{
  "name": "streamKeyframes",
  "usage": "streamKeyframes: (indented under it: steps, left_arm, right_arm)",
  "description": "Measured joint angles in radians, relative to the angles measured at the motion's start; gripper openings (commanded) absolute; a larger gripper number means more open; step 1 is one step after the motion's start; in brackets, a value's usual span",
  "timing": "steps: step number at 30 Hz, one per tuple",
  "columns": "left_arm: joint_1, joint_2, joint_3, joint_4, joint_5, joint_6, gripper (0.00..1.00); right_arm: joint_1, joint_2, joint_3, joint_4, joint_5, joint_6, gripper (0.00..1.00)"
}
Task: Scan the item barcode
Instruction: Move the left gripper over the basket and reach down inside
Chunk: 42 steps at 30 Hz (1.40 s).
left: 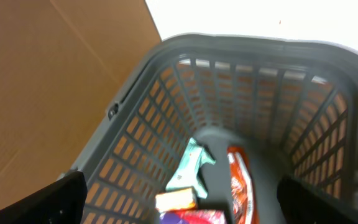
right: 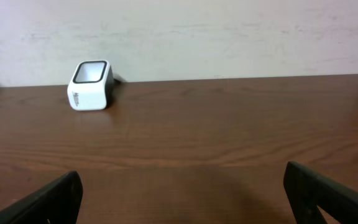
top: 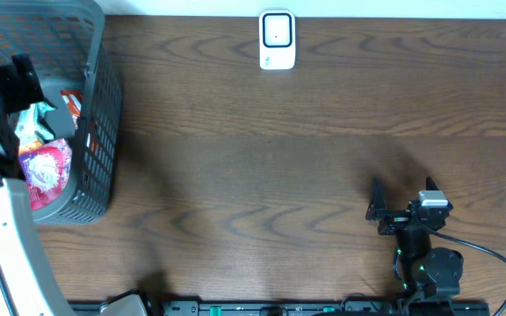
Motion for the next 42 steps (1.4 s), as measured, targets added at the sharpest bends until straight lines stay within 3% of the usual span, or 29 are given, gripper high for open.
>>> streamKeyframes:
  steps: [10,15,24,42]
  left_arm:
    - [0.023,0.195,0.005,-0.068,-0.248,0.019,0.97]
    - [0.026,0.216,0.005,-0.075,-0.294,0.000,0.98]
    - [0.105,0.214,0.005,-0.093,-0.291,-0.182,0.97]
    - [0.115,0.229,0.005,-0.114,-0.273,-0.216,0.98]
  right_arm:
    - [0.000,0.000,0.000,0.000,0.000,0.000,0.99]
    - [0.000,0.000,0.000,0.000,0.000,0.000,0.99]
    - [0.000,0.000,0.000,0.000,0.000,0.000,0.99]
    - [0.000,0.000,0.000,0.000,0.000,0.000,0.99]
